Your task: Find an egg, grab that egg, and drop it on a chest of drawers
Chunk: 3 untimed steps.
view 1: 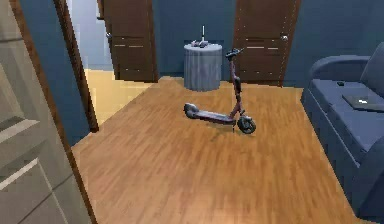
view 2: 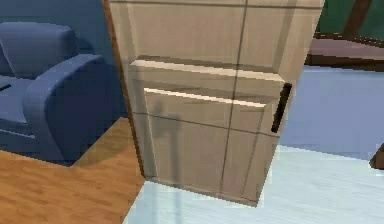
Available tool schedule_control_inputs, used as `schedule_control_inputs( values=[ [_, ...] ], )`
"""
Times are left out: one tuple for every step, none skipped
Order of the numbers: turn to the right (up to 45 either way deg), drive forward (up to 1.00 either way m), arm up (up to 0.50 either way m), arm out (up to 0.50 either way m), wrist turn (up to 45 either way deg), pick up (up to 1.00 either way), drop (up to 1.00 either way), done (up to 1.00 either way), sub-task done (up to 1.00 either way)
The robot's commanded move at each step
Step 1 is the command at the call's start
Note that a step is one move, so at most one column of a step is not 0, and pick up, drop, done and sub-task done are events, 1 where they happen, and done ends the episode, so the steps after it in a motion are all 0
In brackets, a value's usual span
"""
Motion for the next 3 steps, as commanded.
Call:
schedule_control_inputs(
  values=[
    [-9.0, 0.0, 0.0, 0.0, 0.0, 0.0, 0.0, 0.0, 0.0],
    [-3.0, 0.0, 0.0, 0.0, 0.0, 0.0, 0.0, 0.0, 0.0],
    [0.0, 1.0, 0.0, 0.0, 0.0, 0.0, 0.0, 0.0, 0.0]
  ],
)
